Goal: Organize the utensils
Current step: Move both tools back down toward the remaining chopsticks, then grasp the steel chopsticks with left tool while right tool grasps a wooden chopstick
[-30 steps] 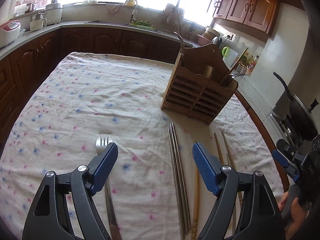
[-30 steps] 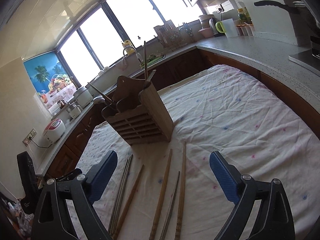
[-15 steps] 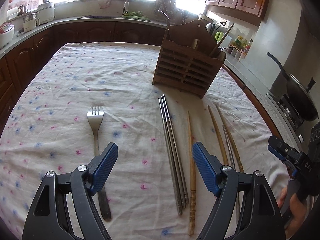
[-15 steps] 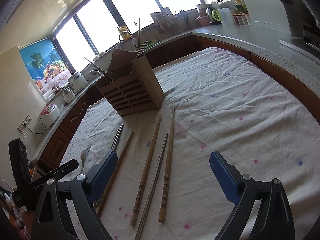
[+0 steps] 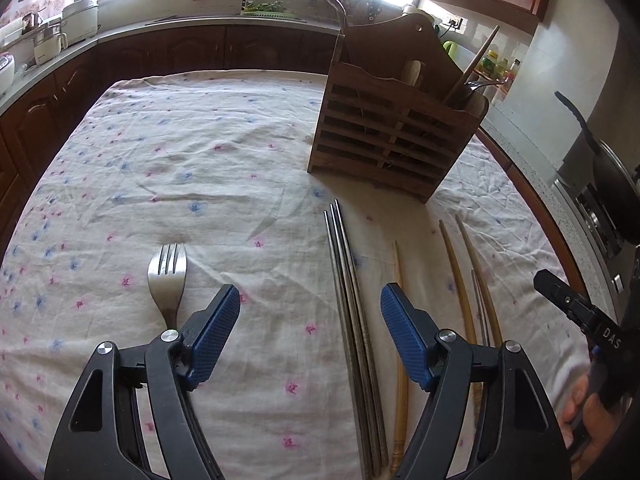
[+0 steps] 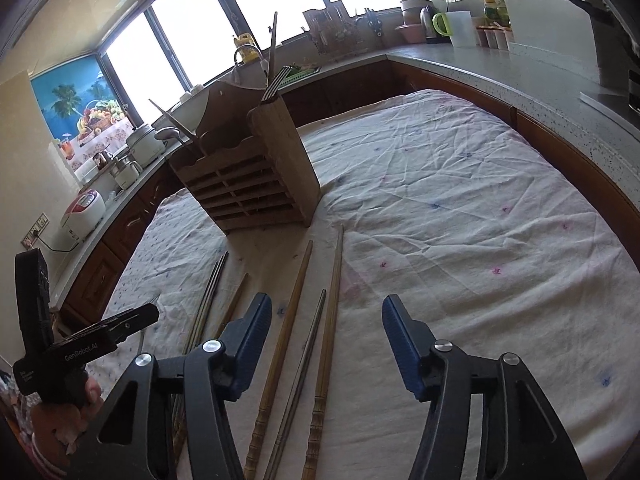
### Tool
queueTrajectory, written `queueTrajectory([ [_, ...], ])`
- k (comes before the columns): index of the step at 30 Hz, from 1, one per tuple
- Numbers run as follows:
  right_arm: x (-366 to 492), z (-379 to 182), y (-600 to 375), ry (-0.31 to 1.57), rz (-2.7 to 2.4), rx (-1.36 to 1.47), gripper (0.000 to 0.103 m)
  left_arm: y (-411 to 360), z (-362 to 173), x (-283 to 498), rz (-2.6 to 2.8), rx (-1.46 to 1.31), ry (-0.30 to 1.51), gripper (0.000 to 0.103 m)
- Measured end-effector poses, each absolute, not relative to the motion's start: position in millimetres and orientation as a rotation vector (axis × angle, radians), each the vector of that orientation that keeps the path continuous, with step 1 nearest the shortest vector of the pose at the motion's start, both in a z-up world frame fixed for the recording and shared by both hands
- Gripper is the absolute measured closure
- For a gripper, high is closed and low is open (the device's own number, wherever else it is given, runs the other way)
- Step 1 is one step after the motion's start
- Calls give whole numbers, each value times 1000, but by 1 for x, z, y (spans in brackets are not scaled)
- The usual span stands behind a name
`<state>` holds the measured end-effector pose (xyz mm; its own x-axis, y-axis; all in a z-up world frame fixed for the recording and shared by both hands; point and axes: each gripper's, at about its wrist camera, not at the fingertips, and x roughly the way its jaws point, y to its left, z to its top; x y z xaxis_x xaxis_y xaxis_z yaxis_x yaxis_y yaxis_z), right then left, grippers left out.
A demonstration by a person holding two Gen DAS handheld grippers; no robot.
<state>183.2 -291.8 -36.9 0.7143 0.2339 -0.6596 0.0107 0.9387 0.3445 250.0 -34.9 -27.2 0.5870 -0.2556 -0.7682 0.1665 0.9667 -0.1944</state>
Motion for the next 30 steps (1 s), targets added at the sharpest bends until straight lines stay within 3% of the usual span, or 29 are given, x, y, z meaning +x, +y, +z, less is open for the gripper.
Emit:
queueTrajectory([
  [8, 233, -48, -289, 827, 124, 307, 61, -48, -36, 293, -246, -62, 957, 40],
  [18, 259, -59, -291, 851, 113, 301, 70, -61, -57, 325, -234, 19, 1007, 61],
  [25, 278, -75, -284, 914, 97, 251, 82, -72, -59, 328, -230, 104, 996, 63],
  [30, 284, -74, -269, 920, 81, 147, 84, -83, -59, 325, -244, 147, 998, 78],
])
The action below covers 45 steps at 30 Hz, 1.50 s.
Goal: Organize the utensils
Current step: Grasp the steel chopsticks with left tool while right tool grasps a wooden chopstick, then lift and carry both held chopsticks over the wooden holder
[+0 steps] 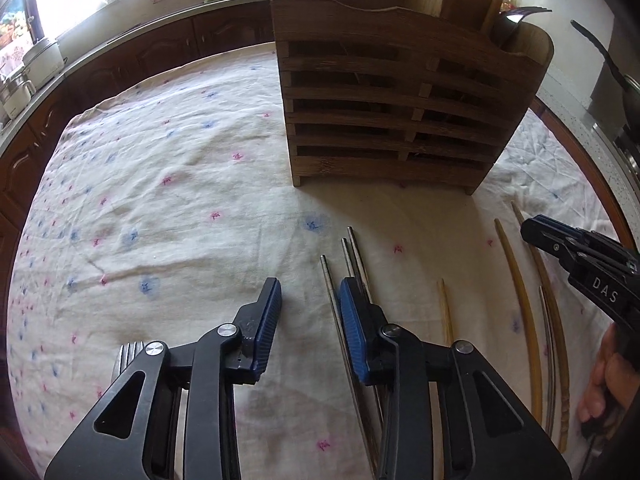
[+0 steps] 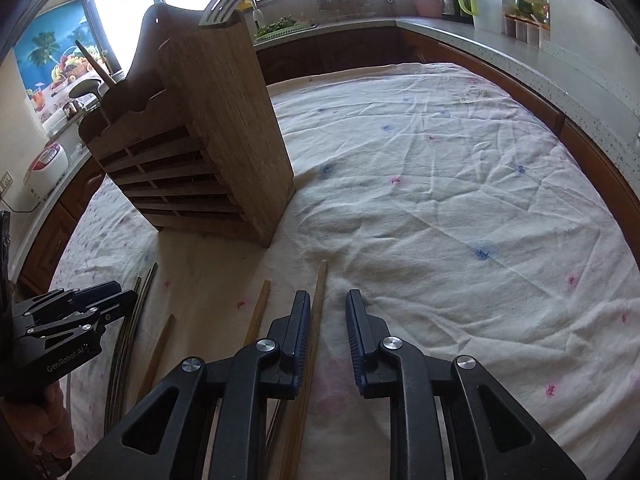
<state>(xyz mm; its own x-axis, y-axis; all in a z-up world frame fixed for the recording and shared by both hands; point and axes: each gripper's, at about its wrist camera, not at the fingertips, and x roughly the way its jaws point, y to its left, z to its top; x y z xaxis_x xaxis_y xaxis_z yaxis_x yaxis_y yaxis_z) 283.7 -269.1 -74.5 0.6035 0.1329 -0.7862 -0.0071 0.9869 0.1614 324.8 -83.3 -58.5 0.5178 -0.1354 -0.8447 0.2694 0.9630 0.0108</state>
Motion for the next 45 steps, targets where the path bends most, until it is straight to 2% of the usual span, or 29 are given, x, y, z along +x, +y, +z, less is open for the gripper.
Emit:
queueTrajectory([
  [4, 286, -76, -252, 917, 67, 32, 84, -88, -58, 323, -267, 155, 993, 93],
  [5, 287, -76, -251, 918, 69, 20, 86, -89, -58, 324, -269, 155, 989, 96],
  [7, 289, -75, -252, 924, 77, 34, 95, -88, -58, 323, -273, 151, 986, 97],
  [9, 289, -75, -258, 930, 89, 84, 97, -83, -57, 323, -282, 125, 993, 99],
  [15, 265, -48, -272, 867, 130, 228, 98, -56, -44, 312, -302, 29, 979, 99],
  [34, 178, 75, -286, 588, 213, 325, 98, 9, 79, 223, -360, -163, 706, 99],
  [45, 169, 103, -283, 506, 221, 321, 98, 25, 113, 209, -355, -182, 610, 99],
])
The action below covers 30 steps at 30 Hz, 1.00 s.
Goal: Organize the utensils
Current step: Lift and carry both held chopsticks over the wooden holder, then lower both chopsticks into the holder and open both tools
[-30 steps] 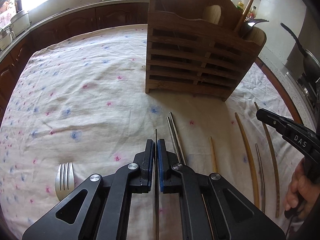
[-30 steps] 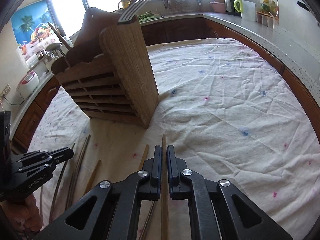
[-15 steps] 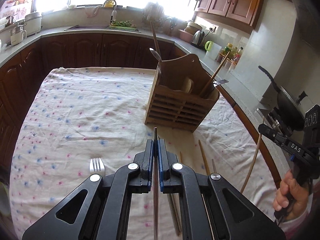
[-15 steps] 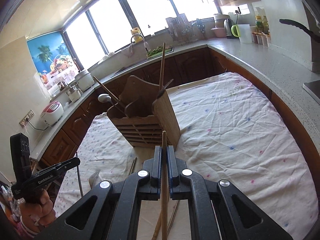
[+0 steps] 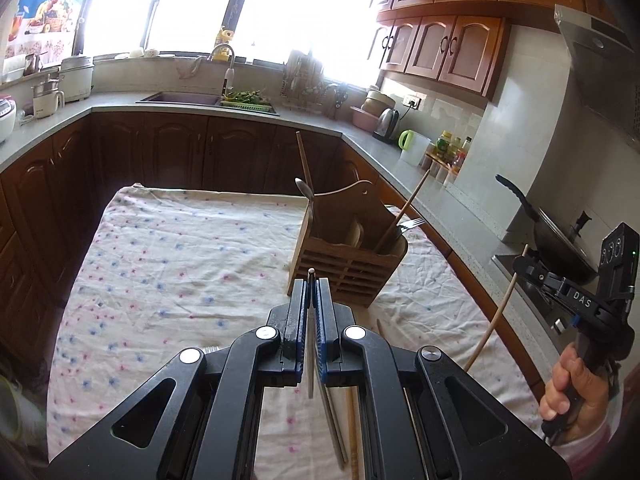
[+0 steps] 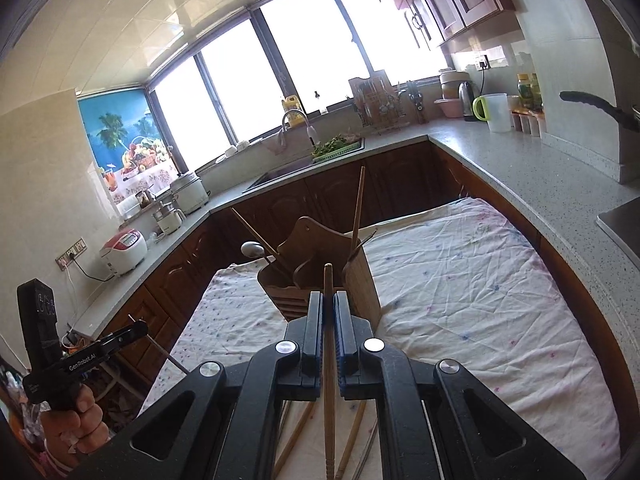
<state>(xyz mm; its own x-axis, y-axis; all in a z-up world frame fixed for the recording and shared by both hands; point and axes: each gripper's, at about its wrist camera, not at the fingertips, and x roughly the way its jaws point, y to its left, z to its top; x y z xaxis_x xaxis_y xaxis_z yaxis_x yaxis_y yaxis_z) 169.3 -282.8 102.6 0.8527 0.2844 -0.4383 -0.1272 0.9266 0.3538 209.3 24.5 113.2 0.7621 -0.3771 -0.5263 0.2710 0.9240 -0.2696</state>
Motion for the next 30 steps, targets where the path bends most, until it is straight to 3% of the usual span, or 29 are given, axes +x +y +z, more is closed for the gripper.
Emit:
queueTrajectory([
  [13, 188, 109, -283, 445, 209, 327, 98, 22, 129, 226, -360, -192, 568, 99],
  [30, 263, 172, -283, 172, 153, 353, 98, -1, 205, 296, -372, -194, 367, 99],
])
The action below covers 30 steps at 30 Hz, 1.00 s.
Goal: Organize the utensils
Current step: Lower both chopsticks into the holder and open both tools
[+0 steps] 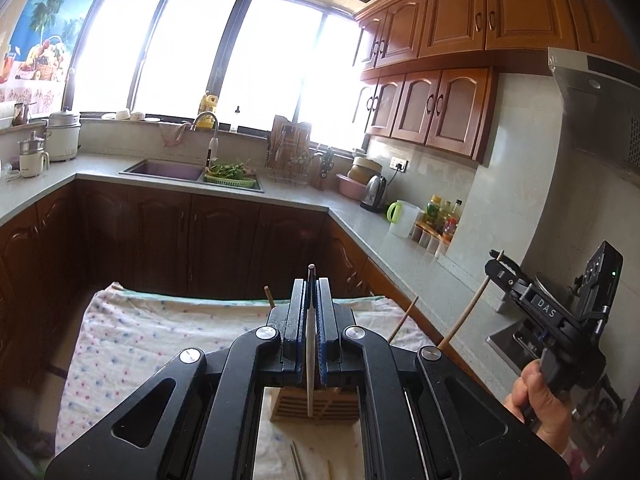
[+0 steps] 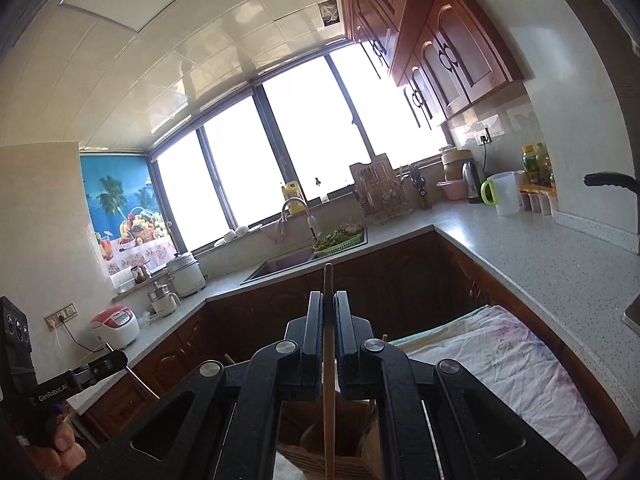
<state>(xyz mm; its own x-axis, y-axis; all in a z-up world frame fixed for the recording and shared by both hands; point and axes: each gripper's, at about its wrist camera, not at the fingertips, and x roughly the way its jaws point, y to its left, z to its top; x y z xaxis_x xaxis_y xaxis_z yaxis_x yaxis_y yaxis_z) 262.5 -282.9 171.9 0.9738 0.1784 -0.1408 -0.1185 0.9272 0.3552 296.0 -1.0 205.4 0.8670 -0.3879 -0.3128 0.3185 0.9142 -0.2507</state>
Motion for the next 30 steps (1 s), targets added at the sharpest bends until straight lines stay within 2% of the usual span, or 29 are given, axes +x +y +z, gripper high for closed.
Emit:
queueTrajectory([
  [7, 296, 161, -273, 140, 98, 300, 98, -14, 198, 338, -344, -199, 331, 99],
  [21, 312, 88, -266, 273, 97, 298, 98, -30, 103, 372, -309, -230, 512, 99],
  [30, 315, 78, -269, 331, 110, 312, 98, -28, 99, 373, -301, -217, 518, 97],
])
